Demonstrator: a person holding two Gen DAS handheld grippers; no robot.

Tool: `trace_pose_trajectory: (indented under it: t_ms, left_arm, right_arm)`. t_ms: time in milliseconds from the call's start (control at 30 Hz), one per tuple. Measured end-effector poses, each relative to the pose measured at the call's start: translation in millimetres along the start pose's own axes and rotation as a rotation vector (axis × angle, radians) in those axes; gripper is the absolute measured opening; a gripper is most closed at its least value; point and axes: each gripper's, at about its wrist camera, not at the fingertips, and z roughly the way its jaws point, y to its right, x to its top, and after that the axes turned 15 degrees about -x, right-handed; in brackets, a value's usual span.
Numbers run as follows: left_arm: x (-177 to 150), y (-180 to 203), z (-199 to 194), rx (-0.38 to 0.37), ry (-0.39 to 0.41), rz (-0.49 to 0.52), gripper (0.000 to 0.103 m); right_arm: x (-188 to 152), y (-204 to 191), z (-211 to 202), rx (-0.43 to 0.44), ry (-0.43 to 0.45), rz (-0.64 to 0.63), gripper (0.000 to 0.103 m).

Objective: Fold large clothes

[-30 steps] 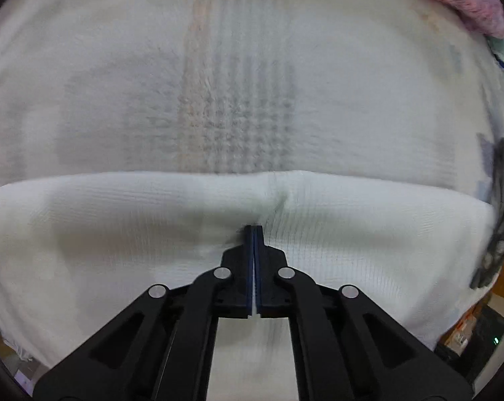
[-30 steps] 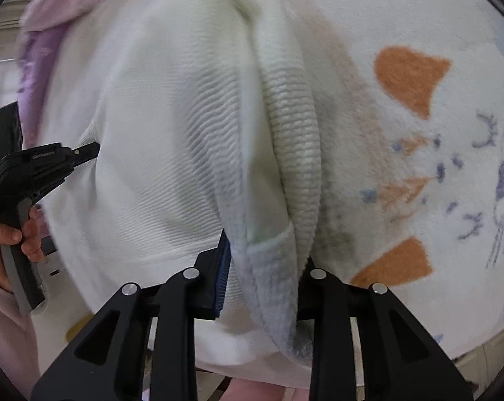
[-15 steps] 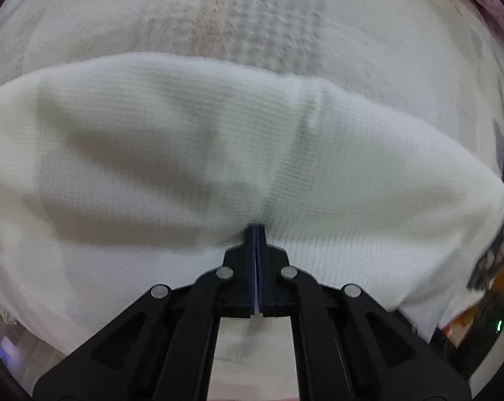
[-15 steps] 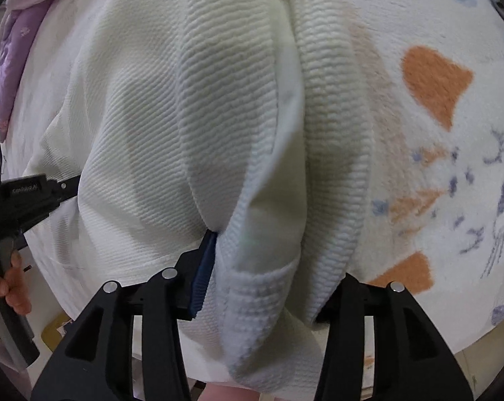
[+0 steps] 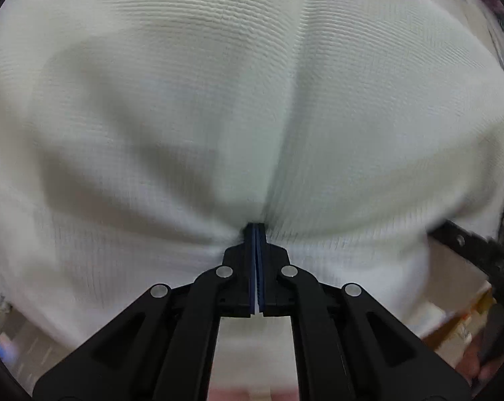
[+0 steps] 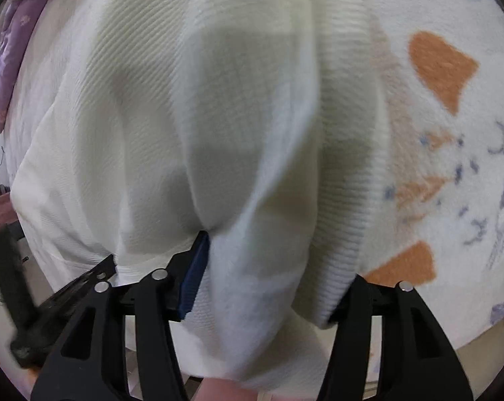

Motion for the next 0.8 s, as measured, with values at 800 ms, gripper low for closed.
trace_pose_trajectory:
  t_ms: [800]
  left_arm:
    - [-133,11,5,0.015,0.072,-0.003,0.0]
  right_arm:
    - [3,10,-10,0.05,0.064,-0.085,0.048]
